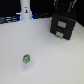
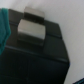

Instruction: Open the kcup holder, insert the kcup into the holder, and close the kcup holder

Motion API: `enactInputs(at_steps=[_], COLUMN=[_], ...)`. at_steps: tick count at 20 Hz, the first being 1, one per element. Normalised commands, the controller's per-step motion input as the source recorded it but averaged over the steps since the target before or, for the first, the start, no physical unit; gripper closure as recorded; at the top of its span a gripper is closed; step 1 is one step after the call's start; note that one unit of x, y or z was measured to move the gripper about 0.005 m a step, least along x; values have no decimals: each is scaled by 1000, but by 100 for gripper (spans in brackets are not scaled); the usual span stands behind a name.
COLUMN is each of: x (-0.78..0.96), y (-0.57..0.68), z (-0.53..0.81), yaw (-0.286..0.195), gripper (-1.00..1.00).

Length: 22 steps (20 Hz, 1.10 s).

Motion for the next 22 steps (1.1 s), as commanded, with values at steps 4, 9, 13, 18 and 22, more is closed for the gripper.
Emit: enactInputs(at_steps=[4, 9, 13, 18, 22], x=[-137, -77, -42, -45, -165], y=[554, 457, 280, 259, 163], z=[-288, -363, -415, -410, -413], yaw=[-155, -134, -98, -84, -57], gripper=[-100, -100, -100, -100, -100])
